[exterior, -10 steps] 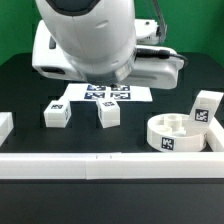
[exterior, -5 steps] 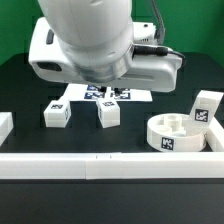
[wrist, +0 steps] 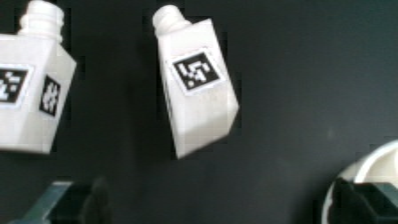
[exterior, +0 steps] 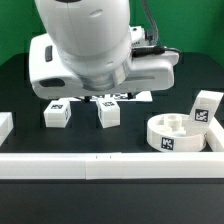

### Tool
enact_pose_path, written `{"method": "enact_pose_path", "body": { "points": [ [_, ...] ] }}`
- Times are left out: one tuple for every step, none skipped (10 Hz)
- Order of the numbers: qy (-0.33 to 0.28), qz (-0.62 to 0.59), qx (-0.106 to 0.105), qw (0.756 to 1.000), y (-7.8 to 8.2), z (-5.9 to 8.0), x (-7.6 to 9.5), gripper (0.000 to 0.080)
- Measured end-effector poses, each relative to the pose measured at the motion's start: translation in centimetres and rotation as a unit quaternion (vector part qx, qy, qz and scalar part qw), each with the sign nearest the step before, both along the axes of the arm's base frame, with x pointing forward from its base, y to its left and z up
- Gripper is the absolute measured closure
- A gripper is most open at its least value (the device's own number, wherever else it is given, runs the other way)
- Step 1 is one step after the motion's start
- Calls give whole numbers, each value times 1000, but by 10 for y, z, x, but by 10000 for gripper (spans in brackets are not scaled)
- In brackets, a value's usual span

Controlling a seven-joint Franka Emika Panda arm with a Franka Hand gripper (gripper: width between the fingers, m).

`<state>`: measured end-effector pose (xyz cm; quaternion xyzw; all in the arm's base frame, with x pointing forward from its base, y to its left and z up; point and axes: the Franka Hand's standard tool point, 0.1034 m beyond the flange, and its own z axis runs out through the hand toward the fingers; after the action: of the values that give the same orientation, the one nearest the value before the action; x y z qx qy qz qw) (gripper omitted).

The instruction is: Assemble stool

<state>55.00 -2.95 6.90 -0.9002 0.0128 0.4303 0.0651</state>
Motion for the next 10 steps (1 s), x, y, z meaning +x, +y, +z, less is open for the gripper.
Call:
{"method": "enact_pose_path", "body": {
  "points": [
    [32, 10, -5, 999, -3, -5, -6, 153],
    [68, 27, -18, 997, -8, -14, -14, 153],
    [77, 34, -20, 996, -8, -19, -19, 151],
    [91, 24, -17, 995, -11, -16, -30, 151],
    [100, 20, -20, 995, -16, -19, -32, 151],
    [95, 19, -21, 995, -15, -22, -31, 151],
    [93, 16, -25, 995, -12, -28, -33, 151],
    [94, 10, -34, 995, -8, -34, -36, 151],
    [92, 7, -42, 995, 0, -38, -37, 151],
    [92, 4, -49, 995, 9, -40, -37, 151]
  ]
}}
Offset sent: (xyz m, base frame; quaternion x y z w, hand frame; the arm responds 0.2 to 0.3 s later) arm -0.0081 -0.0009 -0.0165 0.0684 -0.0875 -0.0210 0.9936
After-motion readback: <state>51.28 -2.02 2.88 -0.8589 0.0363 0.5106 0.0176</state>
